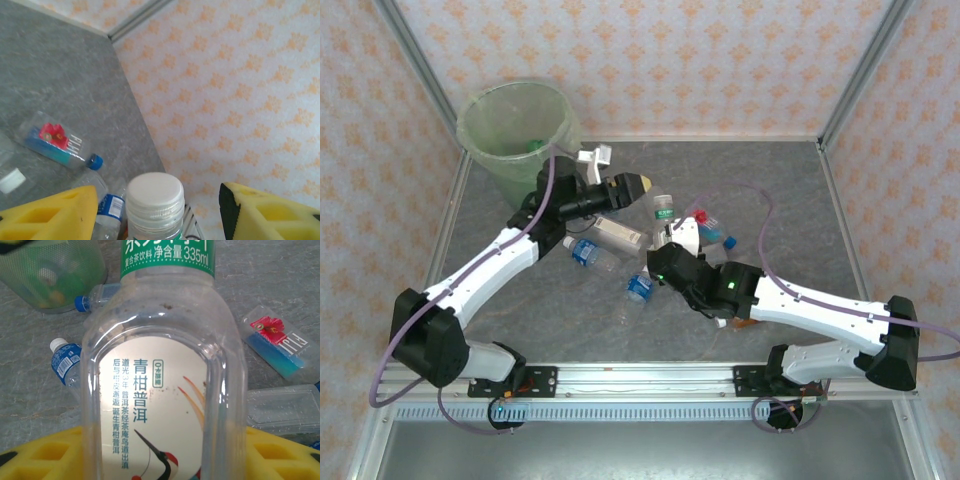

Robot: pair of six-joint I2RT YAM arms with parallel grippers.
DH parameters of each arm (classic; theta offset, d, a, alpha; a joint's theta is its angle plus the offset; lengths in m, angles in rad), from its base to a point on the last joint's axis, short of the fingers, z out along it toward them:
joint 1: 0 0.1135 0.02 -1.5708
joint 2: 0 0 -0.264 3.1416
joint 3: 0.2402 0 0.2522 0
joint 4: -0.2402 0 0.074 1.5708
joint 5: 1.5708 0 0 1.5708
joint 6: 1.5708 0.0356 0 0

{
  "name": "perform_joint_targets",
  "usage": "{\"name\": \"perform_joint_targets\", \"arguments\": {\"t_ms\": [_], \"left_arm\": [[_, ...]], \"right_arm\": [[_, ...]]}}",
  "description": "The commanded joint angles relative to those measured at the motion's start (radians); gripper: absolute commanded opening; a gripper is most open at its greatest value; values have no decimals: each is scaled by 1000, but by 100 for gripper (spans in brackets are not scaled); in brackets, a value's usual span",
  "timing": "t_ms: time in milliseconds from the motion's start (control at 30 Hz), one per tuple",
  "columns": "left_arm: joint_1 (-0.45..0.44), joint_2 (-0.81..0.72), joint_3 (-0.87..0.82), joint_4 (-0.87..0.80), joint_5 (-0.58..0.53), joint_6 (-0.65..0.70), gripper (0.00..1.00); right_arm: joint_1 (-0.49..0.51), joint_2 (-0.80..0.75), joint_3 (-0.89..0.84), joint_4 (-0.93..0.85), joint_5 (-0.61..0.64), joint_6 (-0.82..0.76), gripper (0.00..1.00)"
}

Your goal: Put the plastic bottles in the bin

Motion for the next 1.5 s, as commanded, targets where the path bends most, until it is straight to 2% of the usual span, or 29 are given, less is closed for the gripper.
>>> {"name": "perform_joint_targets", "arguments": {"t_ms": [0, 367, 467, 567, 633, 733, 833, 900, 967, 1033, 1233, 1467], "left_arm": [[-31, 20, -1, 58, 11, 1, 64], [-140, 96, 0, 107, -2, -32, 62], [-152, 107, -5, 115, 0, -37, 56], [-157, 109, -10, 120, -4, -41, 54], [-157, 108, -12, 125, -5, -43, 46], [-158, 99, -9, 117, -20, -39, 40], [-157, 90, -1, 108, -37, -34, 32], [-157, 88, 12, 92, -49, -25, 25], [-156, 88, 30, 74, -63, -18, 25], [-149, 89, 57, 45, -70, -3, 25], [-75, 89, 117, -11, -97, 3, 26], [71, 62, 212, -118, -151, 30, 27]], "right_arm": [[-7, -18, 39, 7, 13, -11, 58], [-8, -51, 25, 10, 22, 9, 58], [-9, -58, 21, 14, 23, 14, 58], [-8, -61, 17, 15, 23, 15, 58], [-8, -61, 13, 15, 21, 16, 58], [-8, -63, 10, 16, 21, 18, 59], [-10, -65, 6, 21, 26, 19, 66], [-10, -67, 5, 23, 36, 20, 78], [-11, -69, 4, 25, 45, 23, 90], [-11, -73, 6, 30, 50, 23, 100], [-20, -96, 16, 58, 69, -3, 100], [-69, -110, 27, 127, 56, -76, 100]]}}
